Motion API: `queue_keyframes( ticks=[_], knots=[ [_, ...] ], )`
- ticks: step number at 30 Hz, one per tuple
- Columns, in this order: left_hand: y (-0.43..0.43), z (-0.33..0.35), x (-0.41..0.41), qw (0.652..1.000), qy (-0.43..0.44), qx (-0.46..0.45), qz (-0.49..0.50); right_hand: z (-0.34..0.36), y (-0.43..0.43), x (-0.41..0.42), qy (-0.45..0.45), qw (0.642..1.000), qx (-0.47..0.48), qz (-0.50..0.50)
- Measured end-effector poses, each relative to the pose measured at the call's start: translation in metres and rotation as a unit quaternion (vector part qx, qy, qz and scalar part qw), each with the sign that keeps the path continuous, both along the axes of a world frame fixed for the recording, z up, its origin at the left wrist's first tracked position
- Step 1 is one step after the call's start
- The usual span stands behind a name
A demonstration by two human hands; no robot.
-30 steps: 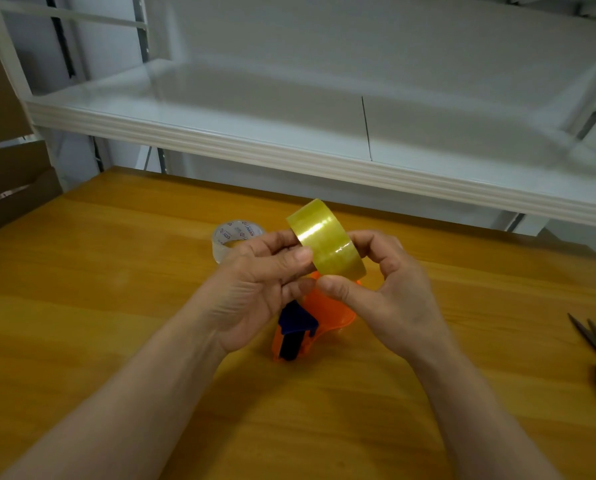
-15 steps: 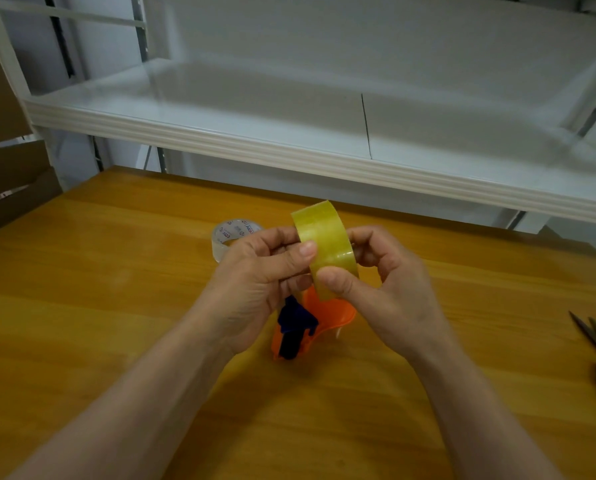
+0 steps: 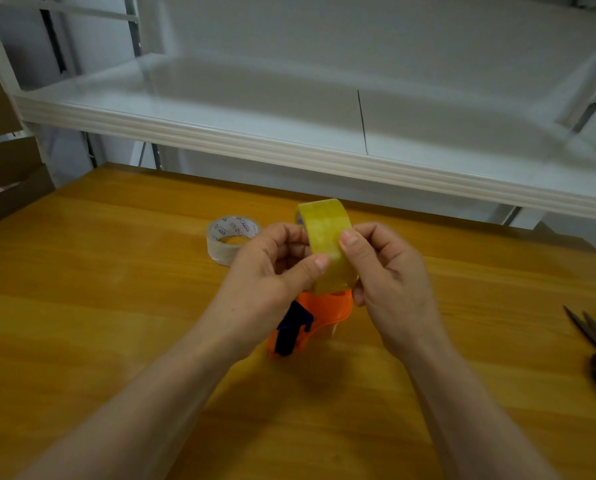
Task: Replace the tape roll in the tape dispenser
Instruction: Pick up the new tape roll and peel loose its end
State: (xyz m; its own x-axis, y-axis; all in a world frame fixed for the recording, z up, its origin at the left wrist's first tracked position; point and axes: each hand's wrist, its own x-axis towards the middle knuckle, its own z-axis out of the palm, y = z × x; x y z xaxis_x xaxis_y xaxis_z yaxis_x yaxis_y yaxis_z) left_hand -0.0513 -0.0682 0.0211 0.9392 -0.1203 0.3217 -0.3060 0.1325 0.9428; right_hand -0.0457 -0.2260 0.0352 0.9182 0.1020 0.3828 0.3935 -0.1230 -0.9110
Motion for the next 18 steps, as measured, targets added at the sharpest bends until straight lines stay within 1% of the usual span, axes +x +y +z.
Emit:
queue_keyframes(
  ticks=[3,7,10,13,15,18],
  knots=[
    [0.0004,-0.0008,-0.0001,1.0,-0.009,-0.011,0.014,0.0005,0.0036,-0.0021,-0.001,1.0,-0.021,-0.007],
    [0.0022,-0.0025,0.0028,0.999,0.006,-0.024,0.027,0.0041,0.0038,-0.0044,0.006,0.999,-0.039,0.01],
    [0.0061,-0.0035,0.0069,0.997,0.037,-0.057,0.04,0.0039,0.0012,-0.0047,0.007,0.997,-0.064,0.035],
    [0.0064,-0.0021,0.0075,0.993,0.063,-0.094,0.041,0.0025,0.0004,-0.004,0.01,0.997,-0.067,0.046],
    [0.0042,-0.0006,0.0055,0.996,0.042,-0.068,0.048,0.0026,0.0012,-0.0036,0.007,0.998,-0.046,0.03],
    [0.0001,0.0031,-0.0003,0.999,-0.003,0.02,0.046,0.0033,0.0025,-0.003,0.013,1.0,0.007,0.0]
  ],
)
